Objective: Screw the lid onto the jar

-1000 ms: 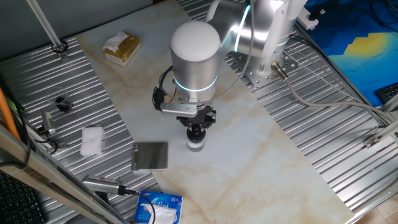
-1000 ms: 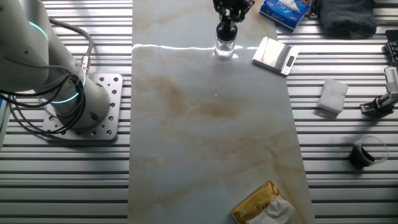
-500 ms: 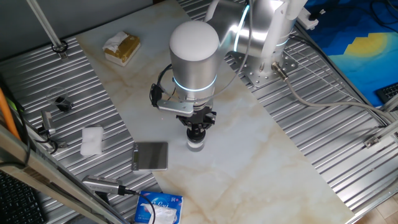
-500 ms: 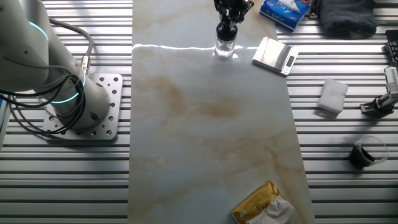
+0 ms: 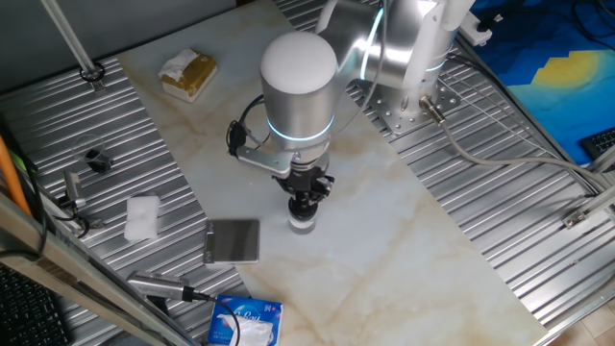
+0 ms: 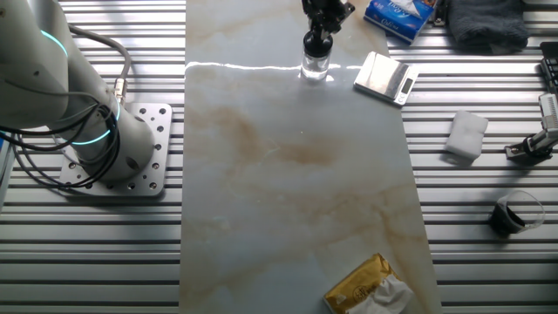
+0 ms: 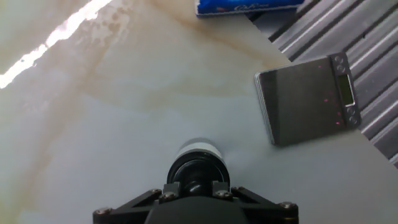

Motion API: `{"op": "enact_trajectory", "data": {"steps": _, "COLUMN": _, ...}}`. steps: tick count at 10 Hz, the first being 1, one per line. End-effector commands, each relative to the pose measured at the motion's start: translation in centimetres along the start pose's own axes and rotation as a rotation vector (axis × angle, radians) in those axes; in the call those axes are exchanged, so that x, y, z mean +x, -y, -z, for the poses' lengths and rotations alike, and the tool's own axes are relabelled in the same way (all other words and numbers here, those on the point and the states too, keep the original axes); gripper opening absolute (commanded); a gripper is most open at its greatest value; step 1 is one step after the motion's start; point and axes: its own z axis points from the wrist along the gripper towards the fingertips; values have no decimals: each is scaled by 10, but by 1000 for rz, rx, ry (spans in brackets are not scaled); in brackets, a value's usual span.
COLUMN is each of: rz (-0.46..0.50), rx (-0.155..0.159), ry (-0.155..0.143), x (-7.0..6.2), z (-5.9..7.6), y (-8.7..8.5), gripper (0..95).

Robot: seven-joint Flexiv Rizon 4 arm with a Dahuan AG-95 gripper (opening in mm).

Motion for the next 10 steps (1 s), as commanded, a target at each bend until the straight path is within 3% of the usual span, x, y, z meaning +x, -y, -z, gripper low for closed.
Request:
{"op": "enact_trajectory", "data": {"steps": 1, "rz": -137, "rx": 1, "ry": -1, "x": 0, "z": -1, "y": 0, "gripper": 0}}
{"op": "enact_trajectory", "data": {"steps": 4, "rz": -221, "rx": -3, "ry": -2, "x": 0, "z": -1, "y": 0, "gripper": 0}}
{"op": "enact_trajectory", "data": {"steps": 8, "rz": -201, "rx": -3, "ry": 1, "x": 0, "z": -1, "y": 0, "gripper": 0}}
{"op": "enact_trajectory", "data": {"steps": 10, "rz": -144, "rx": 6, "ry": 4, "x": 0, "z": -1, "y": 0, "gripper": 0}}
